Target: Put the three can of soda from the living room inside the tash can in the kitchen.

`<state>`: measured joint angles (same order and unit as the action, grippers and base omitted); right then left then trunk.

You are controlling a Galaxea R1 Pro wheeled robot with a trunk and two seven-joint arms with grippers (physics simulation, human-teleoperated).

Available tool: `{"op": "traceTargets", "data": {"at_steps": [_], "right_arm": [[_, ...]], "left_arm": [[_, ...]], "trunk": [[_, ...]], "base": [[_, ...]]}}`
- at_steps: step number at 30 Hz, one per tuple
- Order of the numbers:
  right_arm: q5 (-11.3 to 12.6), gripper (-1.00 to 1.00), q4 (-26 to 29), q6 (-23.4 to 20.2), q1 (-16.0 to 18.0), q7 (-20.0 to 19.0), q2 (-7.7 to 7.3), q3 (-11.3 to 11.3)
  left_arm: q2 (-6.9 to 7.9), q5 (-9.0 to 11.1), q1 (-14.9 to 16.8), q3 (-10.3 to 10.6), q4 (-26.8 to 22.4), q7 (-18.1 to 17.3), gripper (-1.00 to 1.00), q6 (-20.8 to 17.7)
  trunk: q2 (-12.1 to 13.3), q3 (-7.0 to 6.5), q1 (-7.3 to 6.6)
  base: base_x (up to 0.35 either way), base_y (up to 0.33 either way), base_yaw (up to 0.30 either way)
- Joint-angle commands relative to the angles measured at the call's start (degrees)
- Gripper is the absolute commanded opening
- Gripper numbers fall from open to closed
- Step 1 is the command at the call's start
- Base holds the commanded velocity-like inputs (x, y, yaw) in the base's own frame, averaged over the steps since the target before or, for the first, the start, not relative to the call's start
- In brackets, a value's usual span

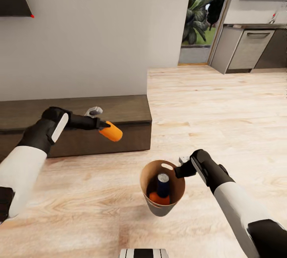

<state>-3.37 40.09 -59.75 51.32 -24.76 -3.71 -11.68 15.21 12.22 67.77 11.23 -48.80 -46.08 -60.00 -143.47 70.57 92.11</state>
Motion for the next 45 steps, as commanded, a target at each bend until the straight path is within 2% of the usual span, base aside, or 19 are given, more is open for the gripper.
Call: {"op": "traceTargets", "data": {"at_steps": [1,2,3,5,6,7,10,13,15,19,21,24,29,40,45], "right_arm": [[1.65,-1.00,-0.77,-0.25,0.14,-0.37,0.14,0.05],[1.66,-1.00,-1.48,-0.25,0.32,-0.37,0.27,0.01],[1.68,-1.00,-2.98,-0.25,1.06,-0.37,0.53,-0.06],[1.67,-1.00,-4.75,-0.25,2.17,-0.37,0.78,-0.11],[1.65,-1.00,-6.67,-0.25,3.41,-0.37,1.00,-0.13],[1.65,-1.00,-9.79,-0.25,5.61,-0.37,1.69,-0.16],[1.63,-1.00,-13.63,-0.25,8.28,-0.31,3.10,-0.18],[1.62,-1.00,-15.35,-0.25,9.51,-0.29,3.95,-0.18],[1.62,-1.00,-15.76,-0.25,9.81,-0.29,4.31,-0.18],[1.62,-1.00,-16.26,-0.25,10.09,-0.29,5.23,-0.18],[1.62,-1.00,-16.35,-0.25,10.19,-0.29,5.62,-0.18],[1.57,-1.00,-16.41,-0.25,10.45,-0.28,6.08,-0.21],[1.54,-1.00,-16.38,-0.25,10.95,-0.22,6.44,-0.19],[1.46,-1.00,-16.44,-0.25,11.73,-0.20,6.56,-0.16],[1.44,-1.00,-16.74,-0.25,12.04,-0.20,6.60,-0.18]], "left_arm": [[-0.07,-0.59,0.57,1.76,0.53,-1.32,-1.00,0.00],[-0.13,-0.60,0.98,3.36,0.85,-2.51,-1.00,0.00],[-0.21,-0.59,1.57,6.35,1.25,-4.82,-1.00,0.00],[-0.26,-0.58,1.95,8.87,1.52,-7.16,-1.00,0.00],[-0.30,-0.56,2.20,10.70,1.83,-9.58,-1.00,0.00],[-0.33,-0.54,2.45,12.69,2.27,-15.30,-1.00,0.00],[-0.44,-0.63,2.59,13.77,2.16,-22.31,-1.00,0.00],[-1.51,-0.72,2.62,14.61,2.32,-24.25,-1.00,0.00],[-2.40,-0.80,2.62,15.62,2.44,-24.62,-1.00,0.00],[-6.00,-0.98,2.63,17.74,2.60,-24.61,-1.00,0.00],[-7.19,-1.01,2.63,18.79,2.63,-24.51,-1.00,0.00],[-8.03,-1.04,2.63,20.39,2.66,-24.16,-1.00,0.00],[-8.52,-0.98,2.63,22.00,4.76,-21.94,-1.00,0.00],[-8.61,-0.90,2.55,22.36,5.79,-21.37,-1.00,0.00],[-9.92,-0.88,2.51,22.35,5.82,-20.98,-1.00,0.00]], "trunk": [[0.01,-0.24,-0.03],[0.03,-0.46,-0.05],[0.04,-0.68,-0.08],[0.07,-1.12,-0.13],[0.08,-1.34,-0.16],[0.09,-1.56,-0.18],[0.13,-2.23,-0.26],[0.17,-2.89,-0.34],[0.20,-3.34,-0.39],[1.03,-4.14,-0.88],[1.83,-4.50,-1.32],[3.03,-5.04,-1.98],[5.04,-5.93,-3.08],[9.45,-7.91,-5.49],[11.06,-8.63,-6.37]], "base": [[0.000,0.000,0.000],[0.000,0.000,0.000],[0.000,0.000,0.000],[0.000,0.000,0.000],[0.000,0.000,0.000],[0.000,0.000,0.000],[0.000,0.000,0.000],[0.000,0.000,0.000],[0.000,0.000,0.000],[0.000,0.000,0.000],[0.000,0.000,0.000],[0.000,0.000,0.000],[0.000,0.000,0.000],[0.000,0.000,0.000],[0.000,0.000,0.000]]}}
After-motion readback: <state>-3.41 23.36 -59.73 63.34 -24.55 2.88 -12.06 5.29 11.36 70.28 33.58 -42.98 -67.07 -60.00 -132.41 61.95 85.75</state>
